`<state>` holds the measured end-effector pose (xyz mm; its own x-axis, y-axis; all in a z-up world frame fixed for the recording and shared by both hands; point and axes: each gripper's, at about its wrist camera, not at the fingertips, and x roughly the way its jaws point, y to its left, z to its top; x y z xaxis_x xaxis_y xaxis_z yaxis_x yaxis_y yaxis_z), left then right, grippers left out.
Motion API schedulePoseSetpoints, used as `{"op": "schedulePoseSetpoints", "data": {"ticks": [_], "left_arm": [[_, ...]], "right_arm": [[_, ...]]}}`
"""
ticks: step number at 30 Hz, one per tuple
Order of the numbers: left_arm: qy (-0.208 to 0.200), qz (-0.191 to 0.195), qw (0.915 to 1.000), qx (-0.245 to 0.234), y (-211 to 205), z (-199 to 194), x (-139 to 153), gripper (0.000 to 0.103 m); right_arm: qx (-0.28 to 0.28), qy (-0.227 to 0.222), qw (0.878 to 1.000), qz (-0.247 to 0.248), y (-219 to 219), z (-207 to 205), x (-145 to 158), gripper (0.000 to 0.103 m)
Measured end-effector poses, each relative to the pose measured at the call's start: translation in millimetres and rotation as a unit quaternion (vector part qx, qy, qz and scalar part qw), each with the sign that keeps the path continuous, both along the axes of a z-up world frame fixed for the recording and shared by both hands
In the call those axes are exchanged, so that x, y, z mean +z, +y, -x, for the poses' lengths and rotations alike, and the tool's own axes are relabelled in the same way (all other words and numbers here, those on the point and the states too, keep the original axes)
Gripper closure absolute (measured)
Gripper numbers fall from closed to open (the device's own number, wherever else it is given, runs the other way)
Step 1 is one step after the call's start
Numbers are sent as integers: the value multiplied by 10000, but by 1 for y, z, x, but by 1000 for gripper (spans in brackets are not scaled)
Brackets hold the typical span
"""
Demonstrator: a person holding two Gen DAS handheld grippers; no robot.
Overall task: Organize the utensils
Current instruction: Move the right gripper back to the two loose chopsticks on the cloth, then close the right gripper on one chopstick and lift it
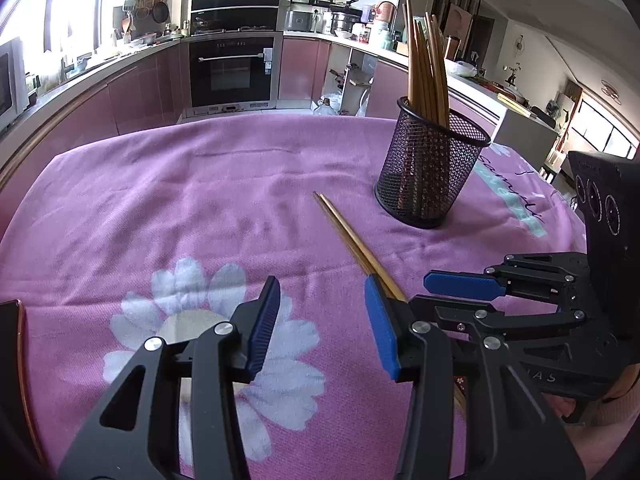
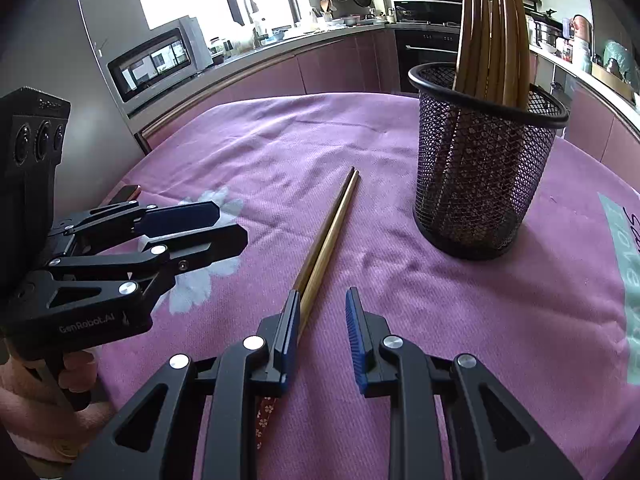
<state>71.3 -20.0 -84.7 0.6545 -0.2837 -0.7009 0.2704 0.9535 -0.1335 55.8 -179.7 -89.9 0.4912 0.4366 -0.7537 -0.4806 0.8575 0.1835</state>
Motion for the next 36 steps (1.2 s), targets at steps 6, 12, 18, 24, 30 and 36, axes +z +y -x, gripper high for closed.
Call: {"op": "schedulePoseSetpoints", "data": {"ticks": [6,12,18,24,30,36], "left_arm": [[61,-20,10000,-33,-3,-1,-4,59],[85,-69,9999,-58,-7,-2,-7,59],[146,-73,9998,-71,-8,-6,-10,59],[232,-93,9995,-214,-16,-10,-12,59],[408,-187,9984,-347,-29,-19,-20,62],[480,-263,9978,-363,-36,-24,-24,66]], "right_arm": [[10,-35,9999,102,4,-1,-1,82],[82,3,9998,203,8,-2,-1,80],[58,-18,9994,340,9,-3,-4,82],[-137,134,9997,131,-7,-8,-4,91],[-276,225,9994,-28,-19,-10,-5,91],[-282,227,9993,-44,-21,-8,-5,91]]}}
